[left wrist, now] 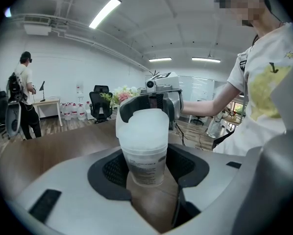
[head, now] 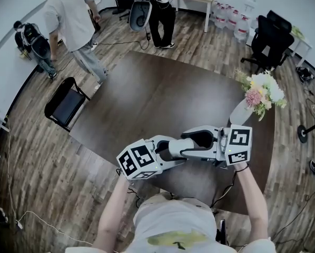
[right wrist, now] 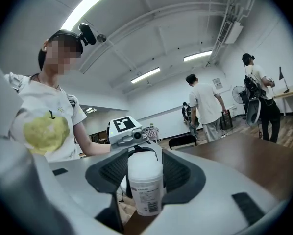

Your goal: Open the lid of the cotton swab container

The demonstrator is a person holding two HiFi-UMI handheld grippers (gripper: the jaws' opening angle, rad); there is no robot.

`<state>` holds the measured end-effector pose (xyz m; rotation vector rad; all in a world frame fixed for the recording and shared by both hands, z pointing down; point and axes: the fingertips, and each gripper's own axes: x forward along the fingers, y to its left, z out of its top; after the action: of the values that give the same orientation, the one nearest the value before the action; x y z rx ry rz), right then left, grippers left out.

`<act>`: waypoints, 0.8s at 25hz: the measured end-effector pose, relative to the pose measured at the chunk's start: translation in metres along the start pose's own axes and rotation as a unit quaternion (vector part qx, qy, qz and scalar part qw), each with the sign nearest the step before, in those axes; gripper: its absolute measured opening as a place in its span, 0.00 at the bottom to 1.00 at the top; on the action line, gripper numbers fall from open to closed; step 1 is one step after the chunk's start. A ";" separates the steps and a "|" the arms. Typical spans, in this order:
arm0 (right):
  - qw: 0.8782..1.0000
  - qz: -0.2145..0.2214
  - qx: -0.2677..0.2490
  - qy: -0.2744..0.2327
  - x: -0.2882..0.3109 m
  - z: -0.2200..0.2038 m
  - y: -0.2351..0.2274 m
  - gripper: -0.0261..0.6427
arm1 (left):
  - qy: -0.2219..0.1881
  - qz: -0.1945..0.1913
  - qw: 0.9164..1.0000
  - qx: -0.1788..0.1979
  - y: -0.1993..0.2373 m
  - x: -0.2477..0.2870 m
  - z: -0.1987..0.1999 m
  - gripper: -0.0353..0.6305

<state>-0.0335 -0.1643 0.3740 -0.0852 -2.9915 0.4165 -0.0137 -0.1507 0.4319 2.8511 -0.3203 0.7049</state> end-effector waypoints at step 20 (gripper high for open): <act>0.970 0.042 0.229 -0.064 -0.008 0.007 -0.030 0.37 | 0.016 0.066 0.994 0.082 0.015 0.009 -0.003 0.41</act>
<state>-0.0280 -0.1957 0.3748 -0.1443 -2.9291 1.1479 -0.0114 -0.1662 0.4412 2.9908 -0.4702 0.8378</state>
